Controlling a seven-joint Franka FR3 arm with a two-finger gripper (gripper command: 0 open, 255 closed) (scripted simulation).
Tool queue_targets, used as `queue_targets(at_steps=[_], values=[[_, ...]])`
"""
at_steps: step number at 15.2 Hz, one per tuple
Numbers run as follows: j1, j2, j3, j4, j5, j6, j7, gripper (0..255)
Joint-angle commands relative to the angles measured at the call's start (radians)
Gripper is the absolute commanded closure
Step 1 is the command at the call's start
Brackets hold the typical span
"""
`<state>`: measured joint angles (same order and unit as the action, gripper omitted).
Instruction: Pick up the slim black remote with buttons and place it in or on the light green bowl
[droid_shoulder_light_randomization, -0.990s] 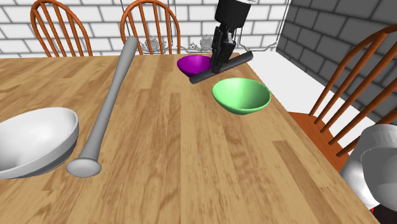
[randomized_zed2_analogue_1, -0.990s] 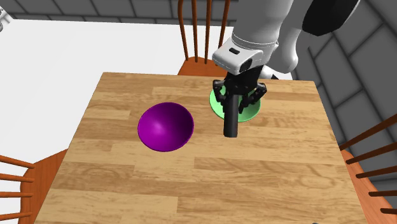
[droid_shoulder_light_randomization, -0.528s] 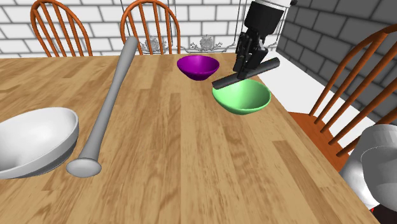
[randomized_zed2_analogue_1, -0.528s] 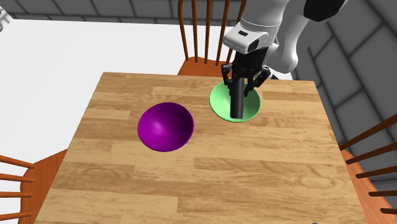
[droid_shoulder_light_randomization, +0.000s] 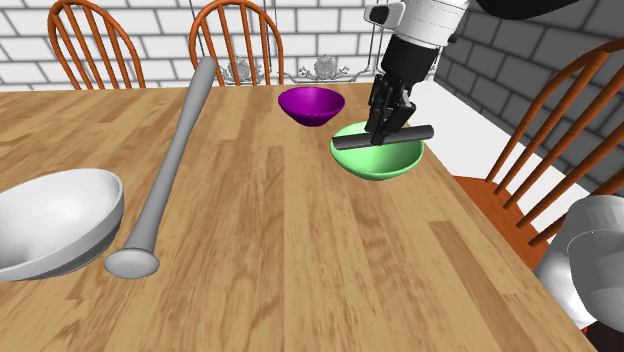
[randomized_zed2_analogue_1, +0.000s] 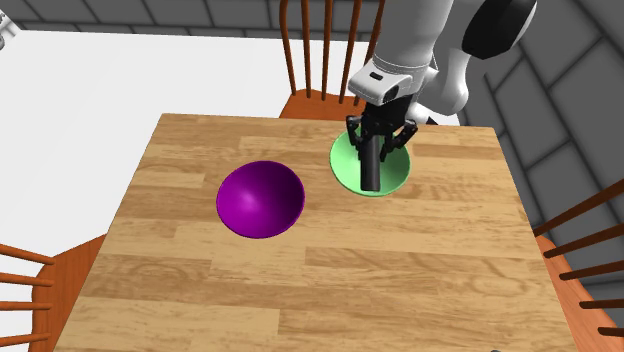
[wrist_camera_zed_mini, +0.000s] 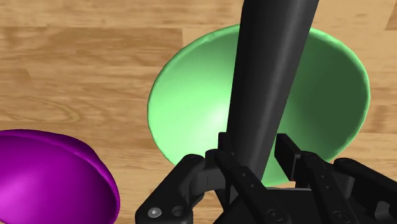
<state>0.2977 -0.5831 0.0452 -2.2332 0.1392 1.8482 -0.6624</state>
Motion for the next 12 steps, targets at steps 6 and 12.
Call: queue_targets(at_steps=[6, 12], values=[[0.001, -0.002, 0.001, -0.026, 0.002, 0.024, -0.002, 255], [0.000, -0.003, 0.001, -0.029, 0.002, 0.026, -0.003, 0]])
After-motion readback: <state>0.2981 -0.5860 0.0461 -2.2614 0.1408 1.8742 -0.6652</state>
